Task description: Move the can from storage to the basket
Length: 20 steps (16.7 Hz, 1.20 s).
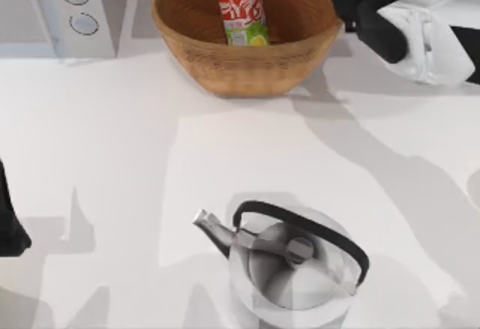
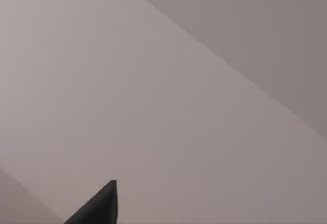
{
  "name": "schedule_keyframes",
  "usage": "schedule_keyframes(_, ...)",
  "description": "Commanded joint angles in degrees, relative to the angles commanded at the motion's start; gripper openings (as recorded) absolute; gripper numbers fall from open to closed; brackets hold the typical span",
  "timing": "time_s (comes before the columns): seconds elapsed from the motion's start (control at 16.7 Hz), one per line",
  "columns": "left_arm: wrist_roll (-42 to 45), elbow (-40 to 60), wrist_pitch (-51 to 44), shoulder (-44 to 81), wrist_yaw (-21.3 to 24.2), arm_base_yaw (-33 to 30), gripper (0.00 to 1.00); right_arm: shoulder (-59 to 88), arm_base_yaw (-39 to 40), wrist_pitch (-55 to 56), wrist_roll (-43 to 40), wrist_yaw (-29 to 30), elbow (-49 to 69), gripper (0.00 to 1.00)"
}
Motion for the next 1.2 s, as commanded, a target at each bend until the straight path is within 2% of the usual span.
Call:
schedule_keyframes(0.66, 0.0, 0.0, 0.0, 0.0, 0.0, 0.0, 1.0, -69.07, -18.87, -15.25, -0.28, -21.57, -51.71, 1.0)
schedule_keyframes(0.96, 0.0, 0.0, 0.0, 0.0, 0.0, 0.0, 1.0, -95.21, -26.38, -22.38, -0.85, -26.89, -70.81, 1.0)
schedule_keyframes(1.2, 0.0, 0.0, 0.0, 0.0, 0.0, 0.0, 1.0, -107.19, -30.17, -26.15, -1.25, -28.71, -79.36, 1.0)
